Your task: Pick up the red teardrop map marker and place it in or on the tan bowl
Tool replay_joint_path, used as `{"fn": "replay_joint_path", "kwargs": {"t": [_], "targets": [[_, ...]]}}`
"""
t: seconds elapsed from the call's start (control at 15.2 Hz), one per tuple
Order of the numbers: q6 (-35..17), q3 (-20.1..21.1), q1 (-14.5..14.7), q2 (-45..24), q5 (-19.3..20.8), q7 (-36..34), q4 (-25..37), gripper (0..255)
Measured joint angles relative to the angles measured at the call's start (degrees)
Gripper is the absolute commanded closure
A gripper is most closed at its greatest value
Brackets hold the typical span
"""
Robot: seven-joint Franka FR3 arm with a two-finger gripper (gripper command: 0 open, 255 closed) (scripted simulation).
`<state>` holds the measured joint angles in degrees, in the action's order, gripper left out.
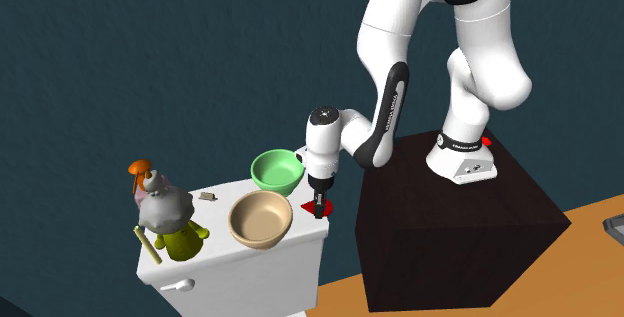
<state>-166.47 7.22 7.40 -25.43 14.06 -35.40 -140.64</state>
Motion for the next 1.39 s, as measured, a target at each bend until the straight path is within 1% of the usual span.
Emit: {"fn": "replay_joint_path", "kwargs": {"t": [0.59,0.99,1.39], "targets": [[0.3,0.2,-0.1,0.4,-0.1,0.1,-0.1,255],[3.8,2.5,-2.1,5.0,-2.2,1.9,-1.3,255],[8.1,4.9,-3.9,10.3,-5.0,4.0,-2.3,255]]}}
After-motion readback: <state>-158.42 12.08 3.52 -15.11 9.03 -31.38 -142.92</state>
